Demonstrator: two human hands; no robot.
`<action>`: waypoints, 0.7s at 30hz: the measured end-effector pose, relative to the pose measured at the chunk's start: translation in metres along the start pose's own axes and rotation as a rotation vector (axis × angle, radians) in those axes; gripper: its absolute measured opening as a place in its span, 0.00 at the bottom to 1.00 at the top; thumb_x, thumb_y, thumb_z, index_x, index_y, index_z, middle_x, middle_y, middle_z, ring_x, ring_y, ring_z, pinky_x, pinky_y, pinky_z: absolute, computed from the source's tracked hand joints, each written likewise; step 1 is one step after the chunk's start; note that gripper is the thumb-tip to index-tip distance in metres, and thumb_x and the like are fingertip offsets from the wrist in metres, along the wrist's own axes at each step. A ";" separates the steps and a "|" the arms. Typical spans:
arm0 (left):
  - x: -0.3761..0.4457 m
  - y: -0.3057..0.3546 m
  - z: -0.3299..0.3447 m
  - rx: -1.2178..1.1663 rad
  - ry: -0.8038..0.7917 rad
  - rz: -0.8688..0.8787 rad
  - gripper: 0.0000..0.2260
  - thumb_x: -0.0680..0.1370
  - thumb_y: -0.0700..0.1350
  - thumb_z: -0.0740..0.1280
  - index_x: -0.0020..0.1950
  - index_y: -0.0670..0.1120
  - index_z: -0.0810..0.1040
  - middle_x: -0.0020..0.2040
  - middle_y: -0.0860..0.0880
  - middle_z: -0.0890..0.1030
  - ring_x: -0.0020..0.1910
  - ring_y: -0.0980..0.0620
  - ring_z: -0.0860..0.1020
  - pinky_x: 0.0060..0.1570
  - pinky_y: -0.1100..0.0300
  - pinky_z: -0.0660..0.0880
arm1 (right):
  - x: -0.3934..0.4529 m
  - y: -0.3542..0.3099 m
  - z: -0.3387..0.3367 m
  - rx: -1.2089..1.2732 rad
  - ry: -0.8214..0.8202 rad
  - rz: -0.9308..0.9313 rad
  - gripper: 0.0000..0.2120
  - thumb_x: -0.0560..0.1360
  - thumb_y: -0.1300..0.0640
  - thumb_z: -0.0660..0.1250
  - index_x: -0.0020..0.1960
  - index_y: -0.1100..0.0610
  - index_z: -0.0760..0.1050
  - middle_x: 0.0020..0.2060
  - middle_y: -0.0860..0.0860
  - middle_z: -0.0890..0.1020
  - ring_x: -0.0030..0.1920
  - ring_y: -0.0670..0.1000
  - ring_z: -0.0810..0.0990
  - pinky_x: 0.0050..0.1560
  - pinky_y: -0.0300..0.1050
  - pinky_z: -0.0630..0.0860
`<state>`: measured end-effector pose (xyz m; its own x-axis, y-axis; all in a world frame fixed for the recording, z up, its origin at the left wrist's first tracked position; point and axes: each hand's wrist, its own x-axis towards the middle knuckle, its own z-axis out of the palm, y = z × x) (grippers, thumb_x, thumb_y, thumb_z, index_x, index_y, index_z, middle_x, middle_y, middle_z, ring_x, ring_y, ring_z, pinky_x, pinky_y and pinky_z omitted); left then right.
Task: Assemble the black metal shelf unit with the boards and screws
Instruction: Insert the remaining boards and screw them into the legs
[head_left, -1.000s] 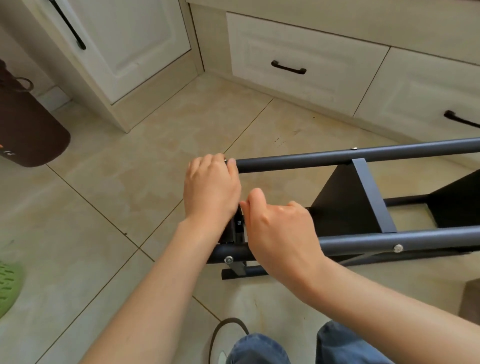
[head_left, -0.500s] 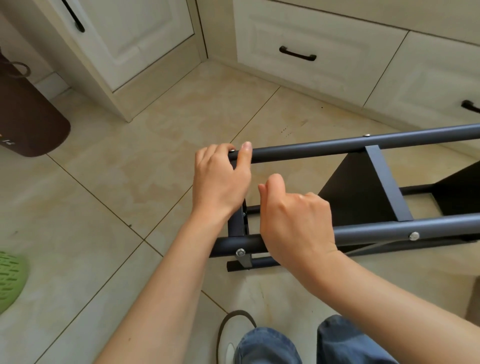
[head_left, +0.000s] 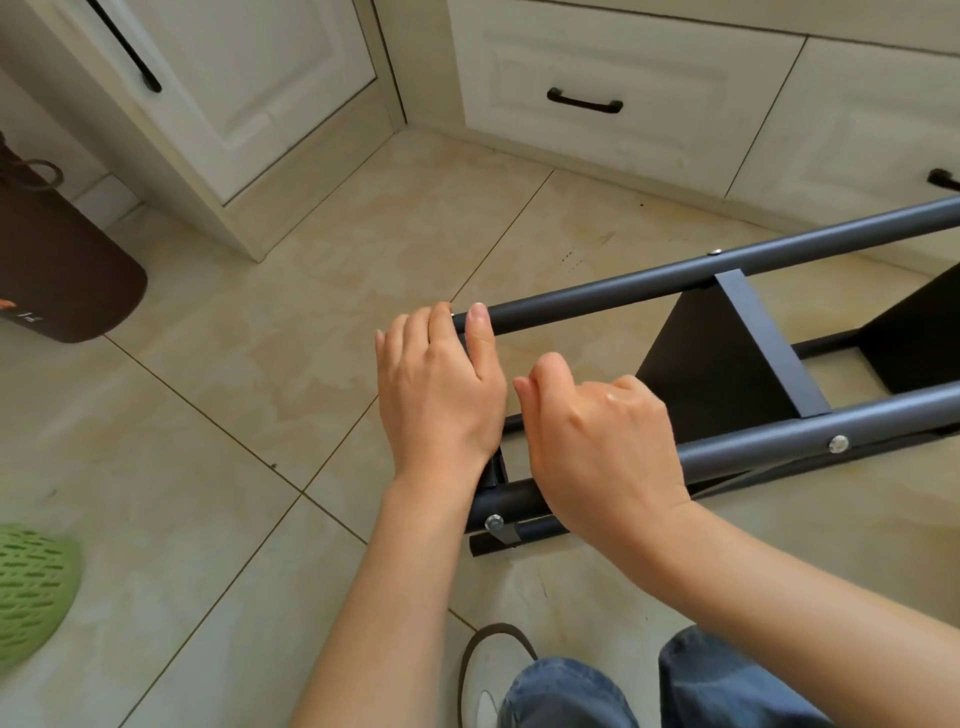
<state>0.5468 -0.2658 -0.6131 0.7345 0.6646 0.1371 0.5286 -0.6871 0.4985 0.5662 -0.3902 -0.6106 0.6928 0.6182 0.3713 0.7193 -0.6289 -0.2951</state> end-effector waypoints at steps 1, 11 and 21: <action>0.000 0.000 0.001 0.015 0.012 0.000 0.24 0.84 0.53 0.47 0.62 0.42 0.77 0.61 0.47 0.79 0.66 0.47 0.70 0.75 0.48 0.57 | 0.000 0.001 0.000 0.021 -0.020 -0.014 0.15 0.84 0.53 0.55 0.41 0.56 0.69 0.23 0.43 0.66 0.20 0.48 0.64 0.28 0.46 0.70; -0.001 0.000 0.002 -0.074 0.129 0.017 0.18 0.85 0.42 0.52 0.61 0.40 0.80 0.59 0.45 0.82 0.64 0.44 0.73 0.77 0.48 0.57 | 0.010 0.026 -0.018 0.461 -0.242 0.012 0.15 0.80 0.49 0.56 0.47 0.58 0.76 0.33 0.48 0.78 0.33 0.48 0.77 0.37 0.51 0.77; 0.006 -0.013 -0.024 0.062 -0.384 0.172 0.44 0.73 0.74 0.51 0.82 0.56 0.39 0.78 0.52 0.59 0.79 0.54 0.51 0.79 0.45 0.46 | 0.006 0.042 -0.018 0.208 -0.302 -0.049 0.08 0.81 0.57 0.61 0.47 0.58 0.77 0.35 0.51 0.78 0.35 0.53 0.77 0.36 0.53 0.77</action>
<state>0.5338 -0.2459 -0.5987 0.9134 0.3888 -0.1207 0.4001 -0.8028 0.4421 0.6001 -0.4212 -0.6048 0.6184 0.7763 0.1223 0.7257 -0.5045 -0.4677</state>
